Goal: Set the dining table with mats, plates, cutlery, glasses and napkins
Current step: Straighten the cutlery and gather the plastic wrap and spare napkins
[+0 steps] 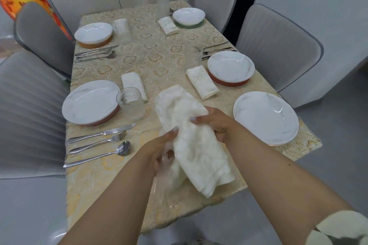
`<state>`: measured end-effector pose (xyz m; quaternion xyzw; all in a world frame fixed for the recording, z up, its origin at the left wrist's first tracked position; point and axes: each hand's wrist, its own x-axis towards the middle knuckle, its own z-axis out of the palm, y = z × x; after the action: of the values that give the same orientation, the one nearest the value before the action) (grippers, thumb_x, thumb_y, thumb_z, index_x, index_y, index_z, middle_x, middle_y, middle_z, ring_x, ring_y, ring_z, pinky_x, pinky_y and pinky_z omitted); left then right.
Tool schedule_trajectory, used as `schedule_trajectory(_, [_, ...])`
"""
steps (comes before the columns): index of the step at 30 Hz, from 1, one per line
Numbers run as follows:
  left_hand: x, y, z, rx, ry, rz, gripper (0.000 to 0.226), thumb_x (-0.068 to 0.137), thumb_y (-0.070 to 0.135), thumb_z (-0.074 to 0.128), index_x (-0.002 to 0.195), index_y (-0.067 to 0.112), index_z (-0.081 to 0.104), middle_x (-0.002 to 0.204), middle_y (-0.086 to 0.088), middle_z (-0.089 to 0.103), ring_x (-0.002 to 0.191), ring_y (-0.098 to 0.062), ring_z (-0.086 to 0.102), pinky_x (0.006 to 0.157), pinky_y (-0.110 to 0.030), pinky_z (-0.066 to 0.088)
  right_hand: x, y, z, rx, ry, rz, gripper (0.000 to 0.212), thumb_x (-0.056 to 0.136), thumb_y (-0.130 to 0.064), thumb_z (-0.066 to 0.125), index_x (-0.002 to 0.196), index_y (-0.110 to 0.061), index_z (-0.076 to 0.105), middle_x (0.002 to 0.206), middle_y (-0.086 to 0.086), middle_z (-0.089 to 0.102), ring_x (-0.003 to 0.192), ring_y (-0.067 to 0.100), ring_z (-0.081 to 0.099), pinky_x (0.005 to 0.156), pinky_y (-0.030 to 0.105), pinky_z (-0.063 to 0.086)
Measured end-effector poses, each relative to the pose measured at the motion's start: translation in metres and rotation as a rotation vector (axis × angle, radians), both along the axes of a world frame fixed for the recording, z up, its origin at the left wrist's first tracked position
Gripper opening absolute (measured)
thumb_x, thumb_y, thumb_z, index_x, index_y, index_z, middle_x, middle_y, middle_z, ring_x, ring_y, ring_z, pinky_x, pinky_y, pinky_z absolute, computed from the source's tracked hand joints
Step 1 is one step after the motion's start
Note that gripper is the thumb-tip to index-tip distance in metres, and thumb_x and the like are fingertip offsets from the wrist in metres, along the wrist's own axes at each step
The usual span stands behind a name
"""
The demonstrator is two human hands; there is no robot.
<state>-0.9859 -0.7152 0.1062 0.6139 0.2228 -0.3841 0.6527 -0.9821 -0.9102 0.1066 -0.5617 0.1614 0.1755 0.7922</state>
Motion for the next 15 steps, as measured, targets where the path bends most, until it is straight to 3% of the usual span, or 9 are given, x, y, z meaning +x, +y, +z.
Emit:
schedule_trajectory(3, [0.008, -0.007, 0.008, -0.080, 0.065, -0.062, 0.037, 0.076, 0.034, 0.071, 0.048, 0.013, 0.061, 0.041, -0.001, 0.042, 0.030, -0.011, 0.035, 0.035, -0.014, 0.030, 0.000, -0.003, 0.004, -0.084, -0.038, -0.127, 0.055, 0.077, -0.004, 0.076, 0.127, -0.010, 0.054, 0.121, 0.010, 0.064, 0.105, 0.028, 0.065, 0.088, 0.044, 0.054])
schedule_trajectory(6, [0.015, -0.017, 0.019, -0.032, 0.023, -0.076, 0.028, 0.078, 0.018, 0.074, 0.056, 0.015, 0.056, 0.050, -0.002, 0.042, 0.029, -0.008, 0.034, 0.032, -0.012, 0.026, -0.005, -0.014, 0.013, -0.381, -0.196, -0.146, 0.090, 0.075, -0.014, 0.080, 0.145, -0.038, 0.029, 0.136, -0.017, 0.042, 0.125, 0.010, 0.045, 0.101, 0.035, 0.045])
schedule_trajectory(9, [0.031, -0.031, 0.039, -0.027, -0.042, -0.109, 0.026, 0.088, 0.012, 0.066, 0.064, 0.011, 0.056, 0.042, -0.001, 0.052, 0.026, -0.008, 0.043, 0.031, -0.010, 0.028, -0.021, -0.036, 0.034, -0.512, -0.297, 0.103, 0.094, 0.071, -0.006, 0.082, 0.145, -0.038, 0.033, 0.137, -0.021, 0.040, 0.130, 0.004, 0.040, 0.098, 0.014, 0.041])
schedule_trajectory(11, [0.043, -0.044, 0.052, -0.033, -0.090, -0.169, 0.011, 0.083, 0.013, 0.071, 0.076, 0.008, 0.064, 0.049, -0.001, 0.059, 0.035, -0.008, 0.049, 0.038, -0.015, 0.033, -0.031, -0.050, 0.048, -0.731, -0.236, 0.210, 0.087, 0.068, -0.009, 0.084, 0.139, -0.032, 0.041, 0.125, -0.017, 0.050, 0.115, 0.002, 0.050, 0.088, 0.009, 0.043])
schedule_trajectory(12, [0.047, -0.052, 0.059, -0.027, -0.130, -0.211, 0.011, 0.080, 0.015, 0.073, 0.085, 0.007, 0.067, 0.057, -0.002, 0.062, 0.041, -0.009, 0.052, 0.041, -0.017, 0.035, -0.034, -0.058, 0.052, -0.861, -0.204, 0.194, 0.074, 0.067, -0.013, 0.085, 0.130, -0.030, 0.050, 0.113, -0.015, 0.056, 0.105, 0.005, 0.054, 0.084, 0.013, 0.045])
schedule_trajectory(15, [0.057, -0.078, 0.069, 0.002, -0.284, -0.326, 0.028, 0.074, 0.019, 0.078, 0.094, 0.002, 0.069, 0.063, -0.005, 0.060, 0.046, -0.013, 0.050, 0.042, -0.019, 0.033, -0.039, -0.081, 0.066, -1.236, -0.209, 0.029, 0.018, 0.068, -0.026, 0.083, 0.079, -0.022, 0.069, 0.084, -0.002, 0.061, 0.081, 0.017, 0.057, 0.071, 0.032, 0.048])
